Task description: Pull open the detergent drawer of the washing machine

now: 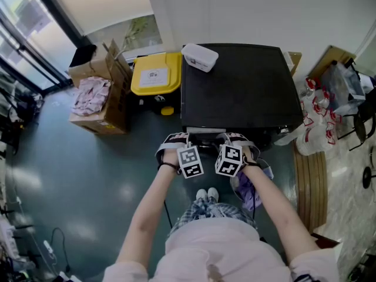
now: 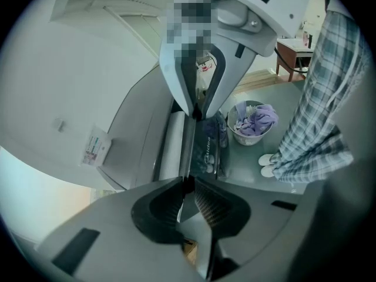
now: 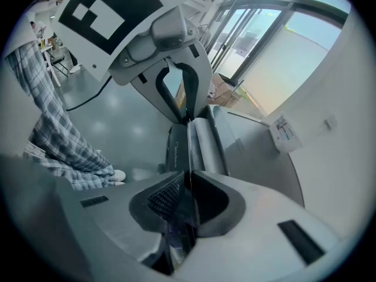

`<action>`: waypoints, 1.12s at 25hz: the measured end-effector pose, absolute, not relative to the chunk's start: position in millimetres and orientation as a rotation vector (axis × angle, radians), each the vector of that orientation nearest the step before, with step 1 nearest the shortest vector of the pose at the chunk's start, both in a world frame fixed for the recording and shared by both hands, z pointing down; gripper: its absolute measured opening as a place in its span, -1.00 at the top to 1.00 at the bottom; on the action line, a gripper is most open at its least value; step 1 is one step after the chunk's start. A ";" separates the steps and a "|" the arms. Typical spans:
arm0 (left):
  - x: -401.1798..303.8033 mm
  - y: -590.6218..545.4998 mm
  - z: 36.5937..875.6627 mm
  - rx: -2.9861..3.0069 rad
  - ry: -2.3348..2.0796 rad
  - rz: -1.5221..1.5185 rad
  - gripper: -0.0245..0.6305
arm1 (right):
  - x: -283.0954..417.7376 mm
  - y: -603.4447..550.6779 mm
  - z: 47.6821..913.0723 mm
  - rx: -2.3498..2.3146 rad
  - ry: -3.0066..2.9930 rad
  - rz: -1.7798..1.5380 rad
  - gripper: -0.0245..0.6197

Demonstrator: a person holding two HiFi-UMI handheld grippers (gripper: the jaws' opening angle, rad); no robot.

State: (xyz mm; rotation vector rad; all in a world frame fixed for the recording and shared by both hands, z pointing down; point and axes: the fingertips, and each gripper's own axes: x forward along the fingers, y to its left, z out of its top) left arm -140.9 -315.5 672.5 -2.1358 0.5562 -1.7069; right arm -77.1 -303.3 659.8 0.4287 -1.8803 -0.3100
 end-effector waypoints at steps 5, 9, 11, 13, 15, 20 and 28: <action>-139.8 -298.2 673.4 -2.131 0.558 -1.699 0.69 | -74.5 -286.1 662.5 0.431 -1.899 -0.293 0.73; -138.4 -284.9 675.8 -2.136 0.539 -1.707 0.69 | -72.9 -273.0 667.3 0.412 -1.906 -0.269 0.73; -138.4 -276.8 678.5 -2.131 0.534 -1.709 0.70 | -72.9 -265.8 670.9 0.413 -1.914 -0.259 0.74; -139.0 -269.8 679.2 -2.128 0.535 -1.711 0.70 | -73.3 -258.2 672.0 0.408 -1.920 -0.248 0.74; -139.9 -263.9 679.0 -2.131 0.534 -1.714 0.70 | -73.9 -251.7 671.5 0.401 -1.927 -0.237 0.74; -139.8 -250.2 680.7 -2.130 0.538 -1.717 0.70 | -73.6 -237.8 673.2 0.394 -1.938 -0.229 0.75; -138.4 -238.0 681.1 -2.135 0.554 -1.730 0.70 | -73.0 -224.5 673.9 0.378 -1.951 -0.216 0.75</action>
